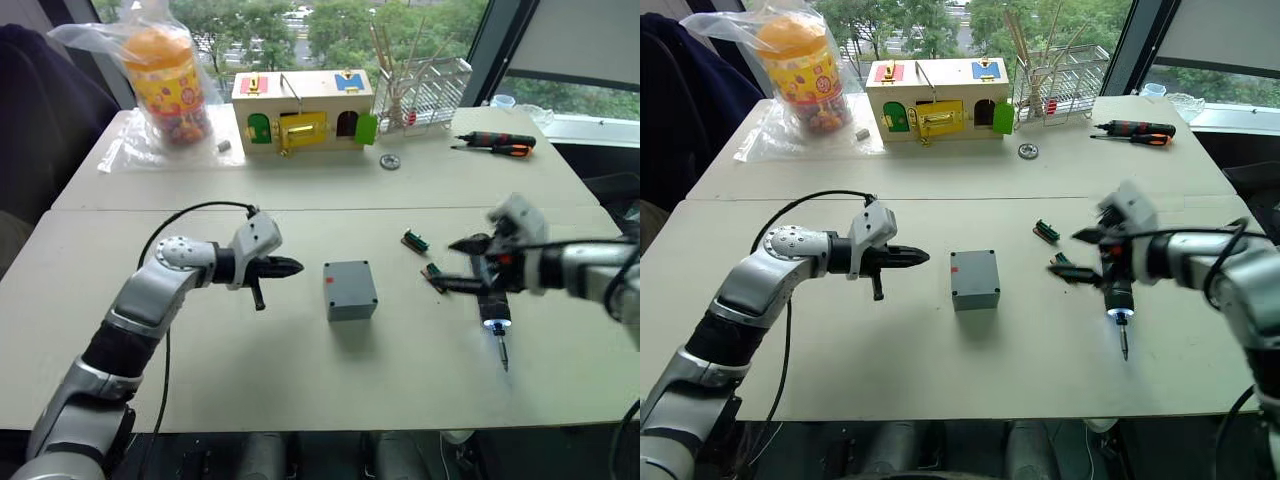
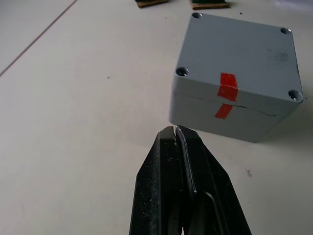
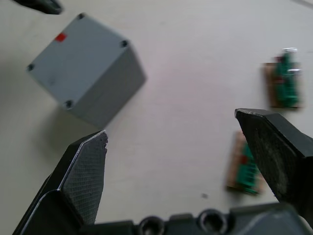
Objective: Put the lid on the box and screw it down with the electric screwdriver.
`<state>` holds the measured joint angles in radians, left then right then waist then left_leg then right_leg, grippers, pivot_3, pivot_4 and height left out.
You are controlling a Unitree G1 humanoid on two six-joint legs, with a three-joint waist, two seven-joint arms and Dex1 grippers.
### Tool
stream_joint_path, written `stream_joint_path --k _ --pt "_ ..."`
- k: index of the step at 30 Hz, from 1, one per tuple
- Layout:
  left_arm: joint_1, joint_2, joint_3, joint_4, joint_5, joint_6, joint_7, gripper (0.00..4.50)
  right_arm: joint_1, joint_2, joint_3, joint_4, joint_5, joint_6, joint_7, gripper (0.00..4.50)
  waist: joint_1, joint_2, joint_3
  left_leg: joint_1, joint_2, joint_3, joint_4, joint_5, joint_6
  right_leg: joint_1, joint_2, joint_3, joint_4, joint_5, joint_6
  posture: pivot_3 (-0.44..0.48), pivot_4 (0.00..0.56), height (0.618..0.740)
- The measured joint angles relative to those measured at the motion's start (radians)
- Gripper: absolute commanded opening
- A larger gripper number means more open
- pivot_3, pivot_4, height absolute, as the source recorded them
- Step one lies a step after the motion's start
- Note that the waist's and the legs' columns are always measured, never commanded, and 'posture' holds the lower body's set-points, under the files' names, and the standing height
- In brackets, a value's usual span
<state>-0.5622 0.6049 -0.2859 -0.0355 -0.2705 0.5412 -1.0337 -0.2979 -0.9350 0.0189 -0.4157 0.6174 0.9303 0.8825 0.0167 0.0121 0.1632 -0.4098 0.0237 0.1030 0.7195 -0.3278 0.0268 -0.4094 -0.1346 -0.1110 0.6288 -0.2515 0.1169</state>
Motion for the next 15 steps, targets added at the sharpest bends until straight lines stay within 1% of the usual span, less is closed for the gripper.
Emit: stream_joint_path --k 1,5,7,10,15 --pt "0.001 -0.004 -0.014 0.003 0.005 -0.001 -0.007 0.0 0.015 0.022 0.012 -0.018 0.007 0.002 -0.008 4.48 -0.001 0.0 0.0 0.0 0.0 0.0 0.001 0.0 0.0 0.0 0.0 0.0 0.0 0.0 0.0 0.0 0.15 0.711" --pt "-0.001 -0.025 -0.031 0.003 0.013 -0.004 -0.026 0.0 0.014 0.046 0.02 -0.054 -0.012 -0.008 -0.045 4.48 -0.003 -0.001 0.001 0.0 0.001 -0.001 0.0 0.0 0.0 0.0 0.001 0.0 0.0 0.0 0.0 0.0 0.15 0.711" --pt "-0.012 -0.042 -0.057 0.018 0.035 -0.016 -0.031 0.0 0.015 0.086 0.061 -0.051 -0.037 -0.02 -0.066 4.48 -0.003 -0.001 0.0 0.001 0.001 -0.001 0.0 0.0 0.0 0.0 0.001 0.0 0.0 0.0 0.0 0.0 0.15 0.711" --pt "-0.045 -0.075 -0.089 0.072 0.072 -0.053 -0.035 0.0 0.016 0.147 0.123 -0.047 -0.046 -0.018 -0.075 4.48 -0.002 -0.001 0.001 0.001 0.0 0.0 0.0 0.0 0.0 0.0 0.001 0.0 0.0 0.0 0.0 0.0 0.15 0.711" --pt "-0.102 -0.129 -0.089 0.192 0.116 -0.124 -0.028 0.0 0.015 0.154 0.12 -0.055 -0.023 0.038 -0.076 4.48 -0.001 -0.002 0.001 0.0 0.0 -0.001 0.0 0.0 0.0 0.0 0.001 0.0 0.0 0.0 0.0 0.0 0.15 0.711"
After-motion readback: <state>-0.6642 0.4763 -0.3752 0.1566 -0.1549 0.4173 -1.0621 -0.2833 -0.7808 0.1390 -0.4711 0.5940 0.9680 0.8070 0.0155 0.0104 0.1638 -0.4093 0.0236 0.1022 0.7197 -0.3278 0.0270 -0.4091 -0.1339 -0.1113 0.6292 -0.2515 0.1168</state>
